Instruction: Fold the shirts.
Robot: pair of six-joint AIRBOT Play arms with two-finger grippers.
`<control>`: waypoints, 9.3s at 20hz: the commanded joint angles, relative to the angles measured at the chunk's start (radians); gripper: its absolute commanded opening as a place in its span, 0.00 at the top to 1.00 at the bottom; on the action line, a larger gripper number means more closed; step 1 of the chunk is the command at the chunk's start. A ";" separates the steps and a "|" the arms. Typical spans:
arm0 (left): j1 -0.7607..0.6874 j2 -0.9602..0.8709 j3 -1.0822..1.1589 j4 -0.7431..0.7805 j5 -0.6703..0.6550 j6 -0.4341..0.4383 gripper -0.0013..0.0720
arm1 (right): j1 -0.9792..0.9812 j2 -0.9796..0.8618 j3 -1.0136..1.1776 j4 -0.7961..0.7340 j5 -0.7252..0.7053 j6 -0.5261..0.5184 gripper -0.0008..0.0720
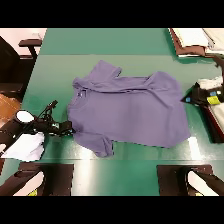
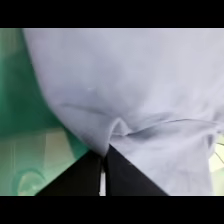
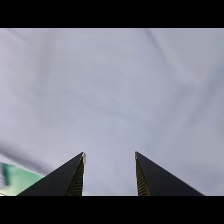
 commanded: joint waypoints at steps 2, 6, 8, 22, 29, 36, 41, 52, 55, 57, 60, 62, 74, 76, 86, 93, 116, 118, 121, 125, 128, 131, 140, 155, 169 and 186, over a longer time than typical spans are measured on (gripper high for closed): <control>0.000 0.002 0.076 -0.007 -0.036 0.024 0.95 | -0.215 0.111 -0.274 -0.126 0.037 0.001 0.41; 0.000 0.002 0.163 -0.007 -0.040 0.024 0.95 | -0.402 0.162 -0.557 -0.097 0.021 0.002 0.14; 0.000 0.002 0.184 -0.006 -0.041 0.029 0.95 | -0.410 0.136 -0.639 -0.052 -0.019 0.002 0.19; 0.000 0.010 0.231 0.086 -0.090 0.031 0.96 | -0.066 -0.140 -0.423 0.033 -0.179 0.005 0.97; 0.000 0.235 0.770 0.261 -0.176 -0.068 0.95 | -0.056 0.172 0.091 0.035 -0.125 0.006 0.97; 0.000 0.260 1.484 0.261 -0.165 -0.120 0.95 | -0.056 0.216 0.741 -0.016 -0.015 0.027 0.97; 0.000 0.256 1.641 0.262 -0.096 -0.135 0.95 | -0.057 0.090 1.090 -0.071 0.182 0.068 0.97; 0.000 -0.115 1.274 0.257 -0.289 -0.134 0.95 | -0.021 -0.175 0.692 -0.074 0.196 0.100 0.97; 0.000 -0.319 1.183 0.258 -0.280 -0.126 0.95 | 0.037 -0.350 0.586 -0.075 0.147 0.100 0.97; 0.000 -0.457 1.177 0.255 -0.263 -0.114 0.95 | 0.063 -0.474 0.563 -0.073 0.103 0.100 0.97; 0.000 -0.599 1.177 0.227 -0.185 -0.058 0.95 | 0.084 -0.634 0.619 -0.070 0.033 0.100 0.97; 0.000 -0.645 1.177 0.191 -0.120 -0.020 0.95 | 0.084 -0.711 0.700 -0.069 -0.003 0.100 0.97; -0.048 -0.658 0.990 0.254 -0.223 0.005 0.95 | 0.091 -0.612 0.426 -0.133 -0.086 0.069 0.97; -0.051 -0.658 0.943 0.254 -0.215 -0.012 0.83 | 0.091 -0.599 0.372 -0.114 -0.114 0.070 0.87; -0.029 -0.269 0.670 0.472 -0.283 -0.108 0.31 | 0.061 -0.294 0.225 -0.093 -0.047 0.039 0.37; -0.029 0.068 0.068 0.227 -0.203 -0.137 0.31 | 0.053 -0.058 0.024 -0.088 -0.151 0.039 0.37; -0.204 0.138 0.092 0.081 -0.080 -0.108 0.95 | -0.292 -0.027 -0.336 -0.140 0.042 0.039 0.16; -0.204 0.138 0.092 0.082 -0.072 -0.108 0.95 | -0.326 -0.027 -0.424 -0.137 0.023 0.039 0.18; -0.204 0.138 0.092 0.082 -0.060 -0.107 0.95 | -0.312 -0.029 -0.519 -0.033 -0.067 0.006 0.19; -0.204 0.138 0.092 0.124 -0.060 -0.107 0.95 | -0.167 -0.091 -0.550 0.018 -0.169 0.002 0.25; -0.203 0.138 0.093 0.212 -0.139 -0.108 0.95 | -0.059 -0.142 -0.546 0.010 -0.218 0.001 0.82; -0.204 0.180 0.093 0.269 -0.222 -0.127 0.96 | -0.026 -0.117 -0.511 0.003 -0.179 0.001 0.97; -0.204 0.464 0.093 0.257 -0.521 -0.239 0.96 | -0.035 0.241 -0.303 -0.254 0.188 0.024 0.97; -0.203 -0.272 0.606 0.399 -0.043 -0.061 0.95 | 0.100 -0.394 0.230 -0.244 0.008 0.047 0.97; -0.204 -0.358 0.759 0.309 -0.086 -0.067 0.30 | -0.175 -0.517 0.377 0.086 0.074 -0.114 0.16; -0.422 -0.414 0.760 0.098 0.113 -0.084 0.95 | -0.276 -0.706 0.158 0.227 -0.078 -0.234 0.18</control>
